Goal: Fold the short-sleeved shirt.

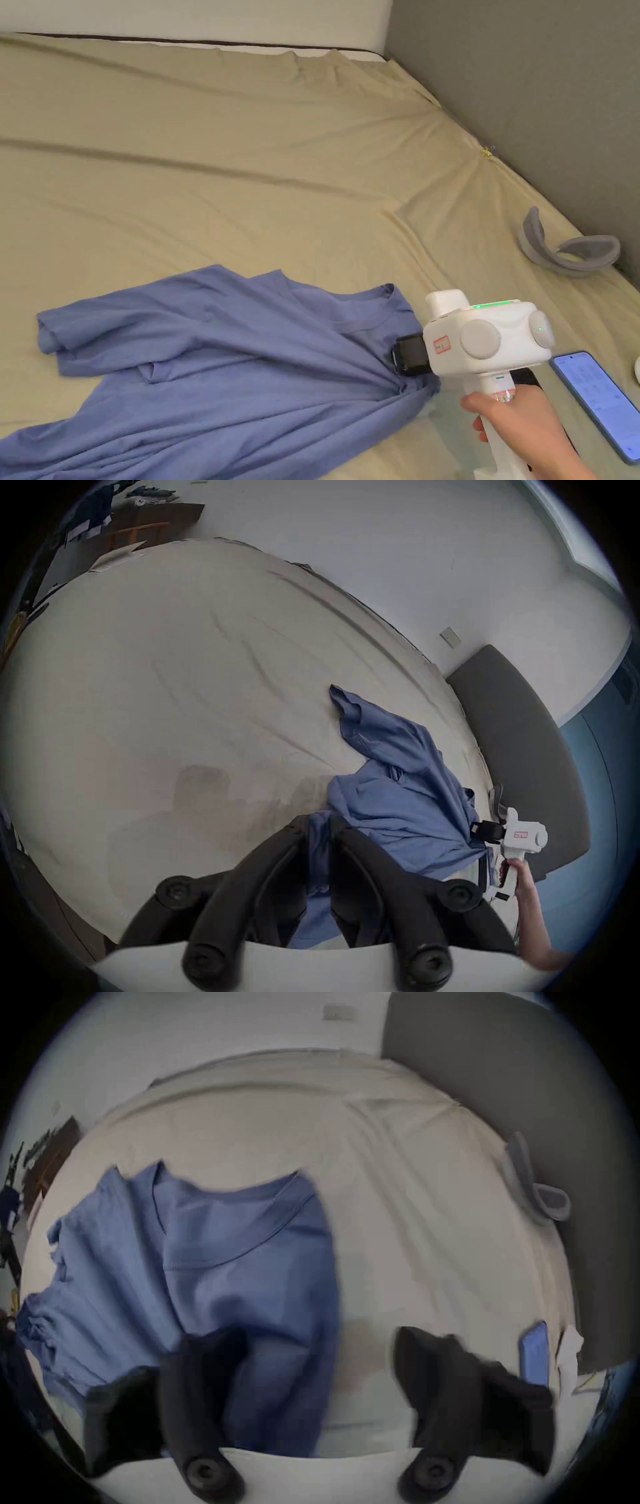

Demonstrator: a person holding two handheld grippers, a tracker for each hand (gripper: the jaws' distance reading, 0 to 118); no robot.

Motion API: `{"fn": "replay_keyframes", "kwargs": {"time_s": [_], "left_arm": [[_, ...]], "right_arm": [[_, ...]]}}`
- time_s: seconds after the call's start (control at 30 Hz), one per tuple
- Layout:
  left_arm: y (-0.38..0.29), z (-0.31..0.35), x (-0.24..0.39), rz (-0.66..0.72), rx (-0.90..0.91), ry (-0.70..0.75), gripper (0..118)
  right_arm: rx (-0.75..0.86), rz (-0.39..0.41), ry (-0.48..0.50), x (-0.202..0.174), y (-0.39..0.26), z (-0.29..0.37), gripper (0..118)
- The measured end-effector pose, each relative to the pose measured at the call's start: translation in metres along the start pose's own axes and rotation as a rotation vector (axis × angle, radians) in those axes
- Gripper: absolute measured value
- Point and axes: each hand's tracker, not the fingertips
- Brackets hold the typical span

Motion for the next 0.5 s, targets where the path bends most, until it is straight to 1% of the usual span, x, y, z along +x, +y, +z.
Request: {"fn": "replay_keyframes", "kwargs": {"time_s": [0.03, 0.07, 0.1, 0.13, 0.17, 0.2, 0.23, 0.27, 0.37, 0.4, 0.5], "left_arm": [[-0.001, -0.001, 0.000, -0.001, -0.003, 0.000, 7], [0.001, -0.005, 0.000, 0.007, -0.006, -0.004, 7], [0.000, -0.006, 0.000, 0.010, -0.008, -0.012, 7], [0.000, -0.008, 0.000, 0.021, -0.007, -0.025, 7], [0.002, -0.009, 0.000, 0.027, -0.001, -0.033, 7], [0.003, -0.009, 0.001, 0.025, 0.010, -0.047, 7], [0.005, -0.008, 0.004, 0.025, 0.024, -0.073, 7], [0.008, -0.004, 0.007, 0.037, 0.052, -0.107, 7], [0.026, 0.011, 0.016, 0.078, 0.118, -0.231, 7], [0.036, 0.022, 0.023, 0.065, 0.145, -0.263, 7], [0.067, 0.061, 0.045, -0.007, 0.258, -0.314, 7]], "right_arm": [[0.016, 0.003, 0.060, -0.005, -0.001, 0.002, 56], [0.055, -0.033, 0.070, -0.006, 0.000, 0.012, 33], [0.064, -0.044, 0.086, -0.008, 0.000, 0.017, 16], [0.105, -0.039, 0.035, -0.015, -0.004, 0.024, 14], [0.116, 0.009, -0.007, -0.021, -0.006, 0.028, 14], [0.128, 0.071, -0.016, -0.028, -0.009, 0.031, 14], [0.143, 0.095, -0.028, -0.033, -0.012, 0.036, 13], [0.172, 0.101, -0.030, -0.037, -0.015, 0.044, 13], [0.309, 0.041, 0.062, -0.042, -0.017, 0.087, 13], [0.372, 0.030, 0.090, -0.044, -0.015, 0.110, 13], [0.555, 0.018, 0.125, -0.052, -0.007, 0.176, 13]]}}
